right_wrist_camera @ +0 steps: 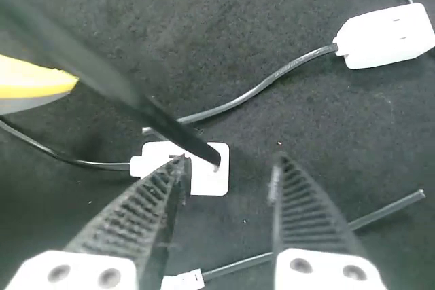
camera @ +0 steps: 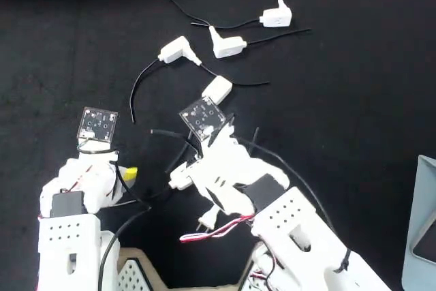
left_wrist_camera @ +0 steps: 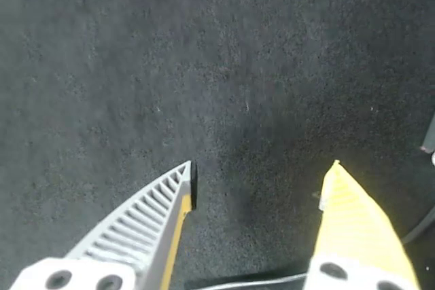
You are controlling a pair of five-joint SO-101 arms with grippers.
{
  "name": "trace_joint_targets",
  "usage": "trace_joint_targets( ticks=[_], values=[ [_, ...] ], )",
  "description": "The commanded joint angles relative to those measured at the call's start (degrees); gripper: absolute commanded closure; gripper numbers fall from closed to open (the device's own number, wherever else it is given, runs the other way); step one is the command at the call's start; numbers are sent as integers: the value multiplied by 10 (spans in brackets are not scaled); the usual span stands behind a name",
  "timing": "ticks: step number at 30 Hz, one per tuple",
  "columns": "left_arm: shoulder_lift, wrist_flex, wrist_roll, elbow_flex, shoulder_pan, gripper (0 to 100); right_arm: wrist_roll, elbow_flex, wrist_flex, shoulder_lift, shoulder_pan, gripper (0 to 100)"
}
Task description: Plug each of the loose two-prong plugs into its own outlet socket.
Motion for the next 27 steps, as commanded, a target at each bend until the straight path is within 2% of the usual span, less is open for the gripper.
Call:
trace_joint_targets(
  ticks=[1, 3, 6, 11, 15, 19, 27],
  values=[
    [-3, 27, -24, -80, 0, 694, -1, -59, 33, -46, -6, 930],
    [-2, 64, -28, -112, 16, 694, -1, -74, 59, -97, -6, 985],
    [-1, 111, -31, -146, 60, 694, -1, -94, 109, -189, 5, 983],
    [0, 144, -40, -166, 153, 691, -1, -98, 160, -285, 113, 986],
    [1, 143, -40, -164, 221, 689, -2, -57, 159, -279, 188, 986],
    [22, 140, -40, -167, 278, 689, -2, -23, 113, -247, 244, 986],
    [213, 67, -40, -218, 339, 689, -4, 25, -1, -105, 283, 986]
  ],
)
